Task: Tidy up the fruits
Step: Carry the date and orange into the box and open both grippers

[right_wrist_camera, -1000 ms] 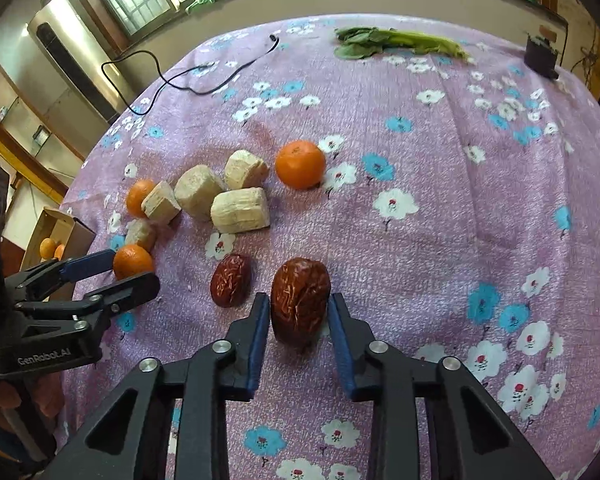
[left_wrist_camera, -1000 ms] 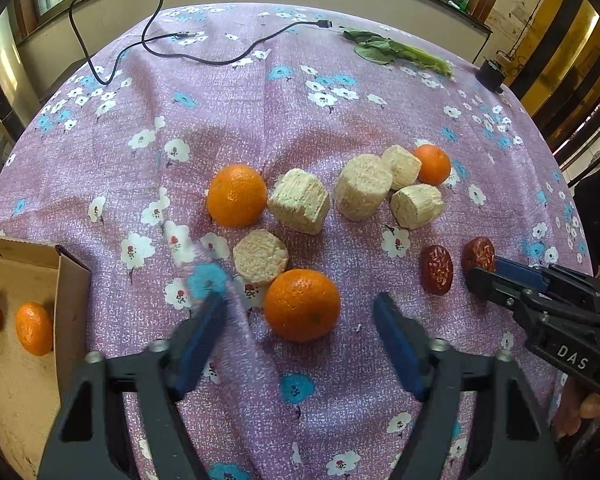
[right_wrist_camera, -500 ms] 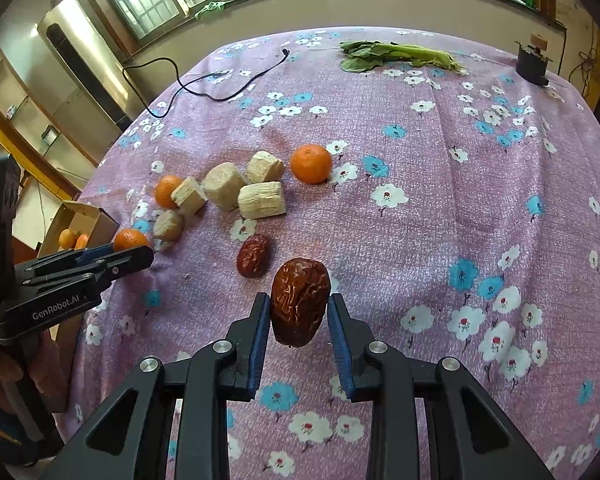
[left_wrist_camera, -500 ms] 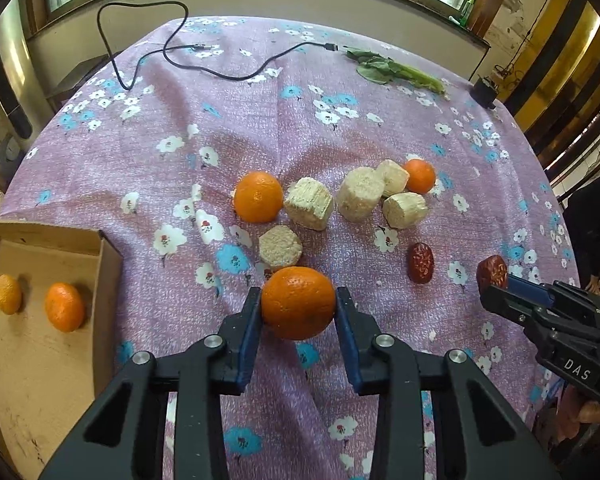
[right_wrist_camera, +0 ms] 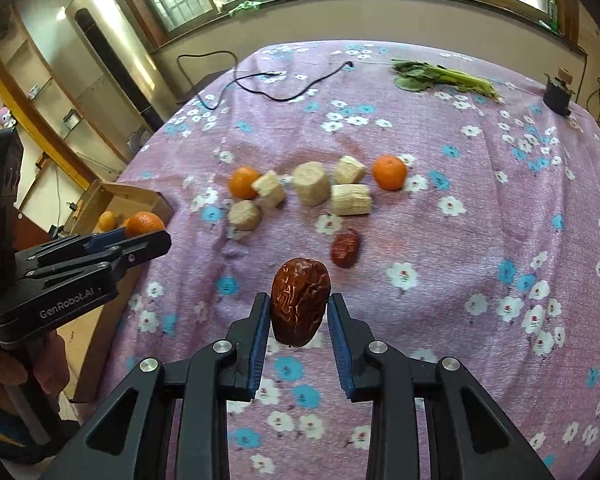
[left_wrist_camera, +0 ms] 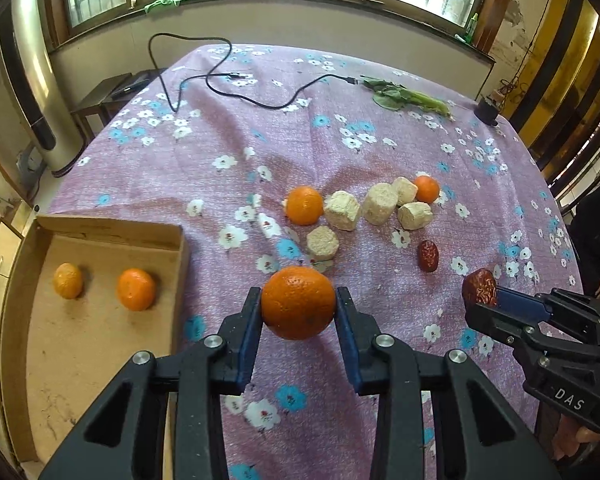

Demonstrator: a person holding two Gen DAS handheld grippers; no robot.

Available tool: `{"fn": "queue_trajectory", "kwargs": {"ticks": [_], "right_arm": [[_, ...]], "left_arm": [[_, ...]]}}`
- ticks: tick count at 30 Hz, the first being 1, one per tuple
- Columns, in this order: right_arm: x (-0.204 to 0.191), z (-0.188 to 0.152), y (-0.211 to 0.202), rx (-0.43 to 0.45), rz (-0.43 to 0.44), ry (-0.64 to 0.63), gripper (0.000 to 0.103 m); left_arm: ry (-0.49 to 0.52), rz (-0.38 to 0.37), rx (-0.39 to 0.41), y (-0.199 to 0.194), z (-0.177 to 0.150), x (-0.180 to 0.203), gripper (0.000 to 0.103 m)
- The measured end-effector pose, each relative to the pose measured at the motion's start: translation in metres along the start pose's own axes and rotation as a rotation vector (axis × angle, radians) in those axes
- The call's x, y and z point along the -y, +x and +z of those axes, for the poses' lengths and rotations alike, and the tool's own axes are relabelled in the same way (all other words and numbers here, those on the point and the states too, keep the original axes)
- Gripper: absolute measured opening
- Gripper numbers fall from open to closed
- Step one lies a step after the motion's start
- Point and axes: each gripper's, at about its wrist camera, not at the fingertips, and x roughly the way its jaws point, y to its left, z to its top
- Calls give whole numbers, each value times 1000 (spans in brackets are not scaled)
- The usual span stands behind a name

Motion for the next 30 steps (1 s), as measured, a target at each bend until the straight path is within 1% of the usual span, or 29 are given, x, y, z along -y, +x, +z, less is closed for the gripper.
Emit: {"fn": "queue_trajectory", "kwargs": {"ticks": [14,21,30], "right_arm": [[-78,5,4,5,71,-93,32],[-114,11,17,-9,102,-148,32],[-155,17,35,-35,139,-215,32]], "left_arm": [[-43,64,33,-29,-15,-57,34],[-83,98,40,-38,-21,-91,34],[-144,144,29,-41,-33,-132,34]]}}
